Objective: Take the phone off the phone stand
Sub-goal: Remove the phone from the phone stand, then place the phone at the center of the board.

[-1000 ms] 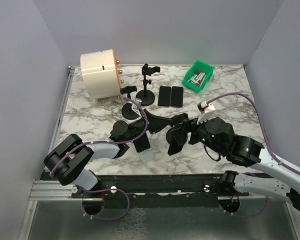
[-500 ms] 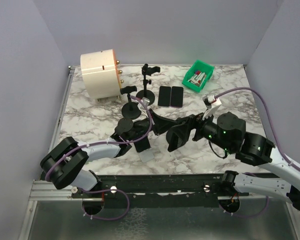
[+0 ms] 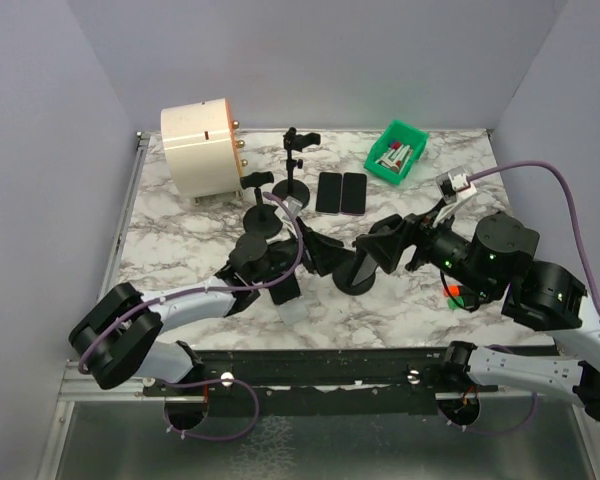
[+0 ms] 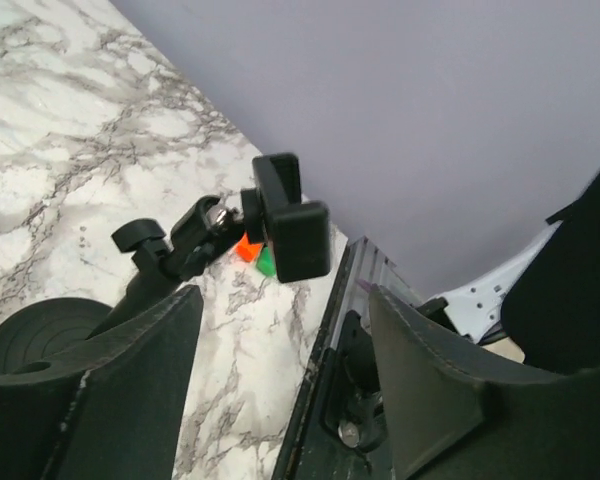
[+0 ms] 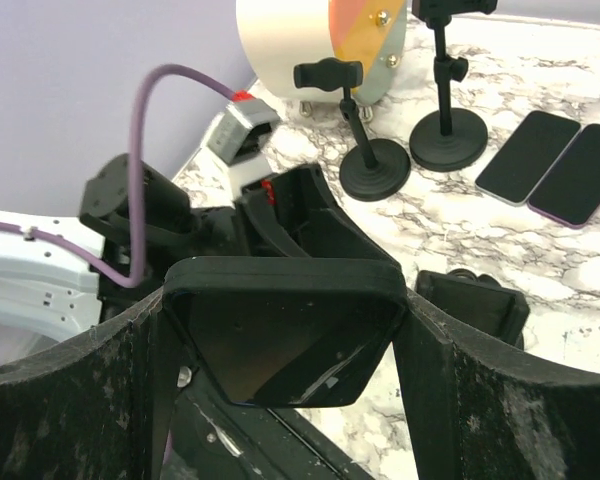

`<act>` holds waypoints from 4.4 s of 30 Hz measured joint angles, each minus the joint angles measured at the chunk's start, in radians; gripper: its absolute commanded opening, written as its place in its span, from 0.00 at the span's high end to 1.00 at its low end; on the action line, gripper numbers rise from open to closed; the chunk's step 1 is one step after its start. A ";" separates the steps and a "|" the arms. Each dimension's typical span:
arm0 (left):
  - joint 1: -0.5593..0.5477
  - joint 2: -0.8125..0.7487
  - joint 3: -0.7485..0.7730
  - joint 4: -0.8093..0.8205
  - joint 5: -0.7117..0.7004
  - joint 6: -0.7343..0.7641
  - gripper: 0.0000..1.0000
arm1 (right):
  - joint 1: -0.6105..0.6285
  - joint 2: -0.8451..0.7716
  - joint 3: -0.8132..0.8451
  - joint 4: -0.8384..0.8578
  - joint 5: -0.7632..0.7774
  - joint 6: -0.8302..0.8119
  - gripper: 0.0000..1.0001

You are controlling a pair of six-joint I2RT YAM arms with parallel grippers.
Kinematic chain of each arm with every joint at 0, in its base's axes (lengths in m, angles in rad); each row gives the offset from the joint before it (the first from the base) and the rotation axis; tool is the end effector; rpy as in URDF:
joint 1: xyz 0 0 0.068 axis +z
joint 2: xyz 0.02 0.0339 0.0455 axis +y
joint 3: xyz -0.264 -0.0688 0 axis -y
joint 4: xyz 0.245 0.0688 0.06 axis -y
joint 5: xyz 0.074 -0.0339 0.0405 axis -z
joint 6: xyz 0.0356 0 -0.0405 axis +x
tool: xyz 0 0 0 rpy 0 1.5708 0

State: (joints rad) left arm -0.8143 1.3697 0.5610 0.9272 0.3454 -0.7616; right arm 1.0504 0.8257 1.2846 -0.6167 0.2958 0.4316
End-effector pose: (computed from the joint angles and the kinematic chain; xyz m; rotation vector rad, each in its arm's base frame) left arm 0.1879 -0.2167 0.2491 0.3621 1.6167 -1.4978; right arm 0.0790 0.1170 0.4529 -0.3266 1.7657 0.8304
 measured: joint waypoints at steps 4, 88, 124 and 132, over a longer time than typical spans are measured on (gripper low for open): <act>0.000 -0.082 0.000 -0.038 -0.018 0.017 0.01 | 0.000 0.010 0.011 -0.025 -0.001 -0.014 1.00; -0.104 -0.286 0.381 -0.704 -0.109 0.413 1.00 | -0.005 0.352 0.267 -0.162 0.161 0.171 0.79; -0.104 -0.542 0.270 -0.454 -0.069 0.069 1.00 | -0.004 -0.069 -0.284 0.501 -0.472 -0.001 0.38; -0.104 -0.553 0.270 -0.407 -0.033 0.028 1.00 | -0.004 -0.044 -0.295 0.632 -0.565 0.027 0.49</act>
State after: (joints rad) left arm -0.9184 0.8169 0.8307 0.5205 0.3126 -0.7334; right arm 1.0462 0.7815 0.9894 0.0151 -0.2695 0.4587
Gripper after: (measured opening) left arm 0.114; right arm 0.537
